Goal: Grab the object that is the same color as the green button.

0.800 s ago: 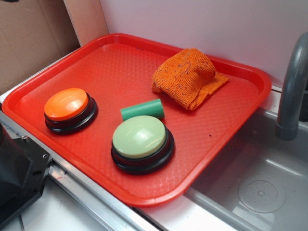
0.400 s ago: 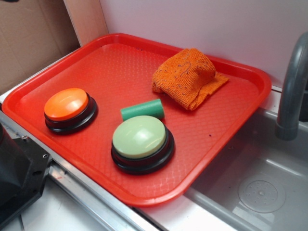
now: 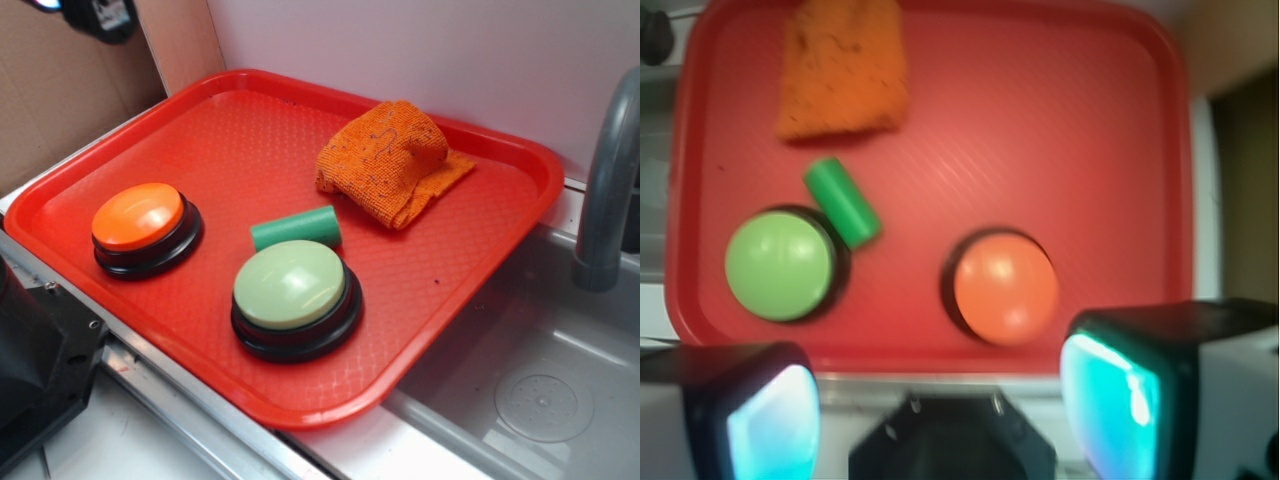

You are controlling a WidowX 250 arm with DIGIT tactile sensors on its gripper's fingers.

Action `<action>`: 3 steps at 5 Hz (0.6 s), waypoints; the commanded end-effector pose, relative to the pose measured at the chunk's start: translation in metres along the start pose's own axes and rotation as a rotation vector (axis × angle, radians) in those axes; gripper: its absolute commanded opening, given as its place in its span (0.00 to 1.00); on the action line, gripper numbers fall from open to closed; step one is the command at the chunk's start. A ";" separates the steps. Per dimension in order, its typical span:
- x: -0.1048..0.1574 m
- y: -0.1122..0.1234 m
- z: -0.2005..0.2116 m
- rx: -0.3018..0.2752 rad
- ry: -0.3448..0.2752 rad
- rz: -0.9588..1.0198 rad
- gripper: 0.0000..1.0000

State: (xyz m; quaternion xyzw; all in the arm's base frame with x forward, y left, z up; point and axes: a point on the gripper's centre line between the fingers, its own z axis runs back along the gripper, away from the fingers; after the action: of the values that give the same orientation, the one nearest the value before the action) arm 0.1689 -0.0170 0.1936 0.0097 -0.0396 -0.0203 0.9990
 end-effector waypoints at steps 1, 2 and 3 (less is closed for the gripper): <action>0.038 -0.022 -0.043 -0.031 -0.070 0.032 1.00; 0.046 -0.034 -0.063 -0.071 -0.039 0.032 1.00; 0.057 -0.044 -0.090 -0.085 -0.006 0.042 1.00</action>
State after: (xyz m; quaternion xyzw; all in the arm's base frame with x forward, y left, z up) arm 0.2273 -0.0585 0.0979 -0.0334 -0.0244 0.0032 0.9991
